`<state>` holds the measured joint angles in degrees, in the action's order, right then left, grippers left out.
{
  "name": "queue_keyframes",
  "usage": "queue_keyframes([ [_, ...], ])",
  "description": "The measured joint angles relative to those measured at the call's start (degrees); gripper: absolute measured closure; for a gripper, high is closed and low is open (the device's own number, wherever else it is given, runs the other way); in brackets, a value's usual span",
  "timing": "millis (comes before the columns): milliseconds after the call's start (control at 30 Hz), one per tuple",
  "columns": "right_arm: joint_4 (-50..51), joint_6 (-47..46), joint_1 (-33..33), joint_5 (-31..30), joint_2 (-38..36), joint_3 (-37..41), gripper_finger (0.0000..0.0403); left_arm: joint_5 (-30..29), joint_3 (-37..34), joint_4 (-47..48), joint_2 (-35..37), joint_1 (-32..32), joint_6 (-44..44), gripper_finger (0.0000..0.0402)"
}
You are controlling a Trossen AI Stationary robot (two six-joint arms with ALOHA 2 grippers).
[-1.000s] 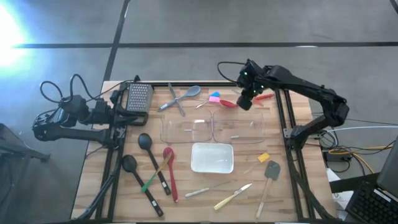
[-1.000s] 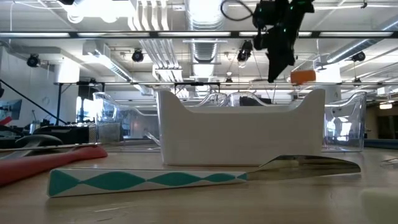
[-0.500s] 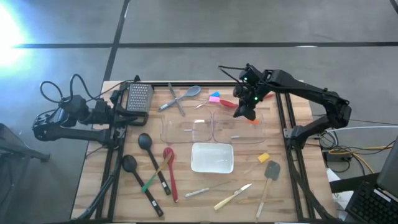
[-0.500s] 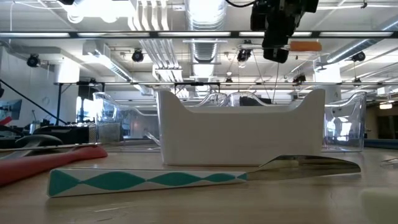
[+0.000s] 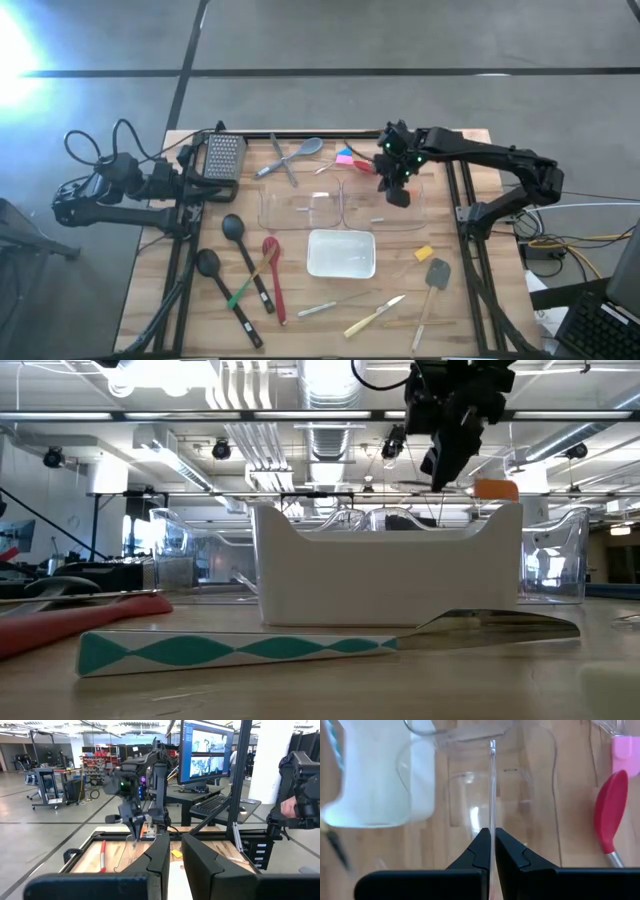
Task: Pick & Place Kitchen Items
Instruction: Put the orange spatula into the right transparent bin
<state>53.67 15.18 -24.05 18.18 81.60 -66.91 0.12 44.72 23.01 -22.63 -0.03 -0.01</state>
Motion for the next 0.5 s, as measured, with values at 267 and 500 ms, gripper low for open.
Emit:
queue_keyframes([
  [267, -5.58, 0.68, 2.25, -2.85, 0.02, 6.95, 0.0394, 0.00, -0.02, -0.01, -0.02, 0.02, 0.00, 0.0344],
  [500, -13.26, 1.57, 4.04, -6.41, 0.02, 12.91, 0.0394, 0.01, 0.00, 0.02, 0.00, -0.01, -0.02, 0.0344],
])
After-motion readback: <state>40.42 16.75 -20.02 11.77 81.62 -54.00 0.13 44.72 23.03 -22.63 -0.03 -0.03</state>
